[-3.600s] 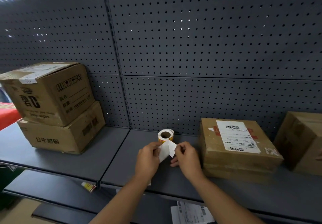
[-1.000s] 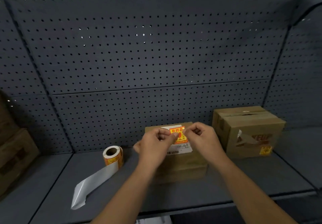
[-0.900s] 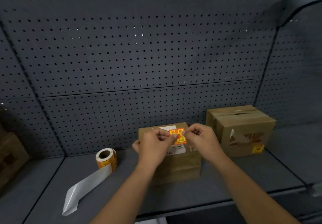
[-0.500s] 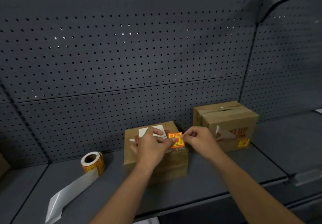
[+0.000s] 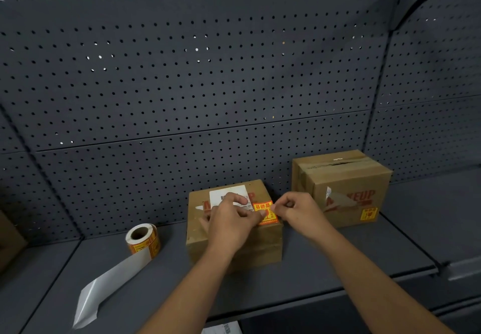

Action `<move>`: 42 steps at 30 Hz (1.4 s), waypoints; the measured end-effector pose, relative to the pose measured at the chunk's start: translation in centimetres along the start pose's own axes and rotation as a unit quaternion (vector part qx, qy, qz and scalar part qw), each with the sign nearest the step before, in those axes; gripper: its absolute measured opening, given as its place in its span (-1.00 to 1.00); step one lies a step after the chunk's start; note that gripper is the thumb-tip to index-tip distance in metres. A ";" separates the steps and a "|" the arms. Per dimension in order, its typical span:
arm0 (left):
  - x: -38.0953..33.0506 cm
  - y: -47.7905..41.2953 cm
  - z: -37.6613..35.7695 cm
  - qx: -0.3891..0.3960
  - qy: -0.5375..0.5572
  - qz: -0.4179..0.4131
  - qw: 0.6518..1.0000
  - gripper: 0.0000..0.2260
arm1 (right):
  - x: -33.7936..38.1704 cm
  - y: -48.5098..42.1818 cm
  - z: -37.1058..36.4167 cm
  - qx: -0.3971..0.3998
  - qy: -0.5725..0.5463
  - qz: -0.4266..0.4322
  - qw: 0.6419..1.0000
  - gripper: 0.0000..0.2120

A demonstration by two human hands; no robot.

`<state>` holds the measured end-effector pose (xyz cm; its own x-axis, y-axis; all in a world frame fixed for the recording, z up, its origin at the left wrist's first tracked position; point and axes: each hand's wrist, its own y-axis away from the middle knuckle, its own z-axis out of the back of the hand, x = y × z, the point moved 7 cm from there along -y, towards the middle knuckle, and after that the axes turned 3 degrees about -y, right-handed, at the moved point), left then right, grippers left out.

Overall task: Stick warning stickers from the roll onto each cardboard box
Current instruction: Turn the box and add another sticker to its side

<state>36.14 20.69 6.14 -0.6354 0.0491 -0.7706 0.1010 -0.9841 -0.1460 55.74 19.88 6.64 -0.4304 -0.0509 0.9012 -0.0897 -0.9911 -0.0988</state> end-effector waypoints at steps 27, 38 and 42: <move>-1.1 0.6 -0.1 -0.017 -0.089 -0.071 0.993 -0.69 | -0.4 0.1 -0.7 -0.015 0.005 -0.002 1.000 -0.76; -1.2 0.9 -0.2 0.008 -0.101 -0.065 0.993 -0.75 | -0.8 0.4 -1.1 -0.012 -0.005 0.016 1.000 -0.66; -1.2 0.8 -0.1 0.019 -0.111 -0.060 0.992 -0.79 | -1.4 0.5 -1.4 0.006 -0.026 0.018 0.999 -0.66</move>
<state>37.12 19.91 6.90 -0.7939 0.1327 -0.5934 -0.0121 -0.9792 -0.2027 54.99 19.67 4.76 -0.3853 -0.0921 0.9182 -0.0645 -0.9899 -0.1264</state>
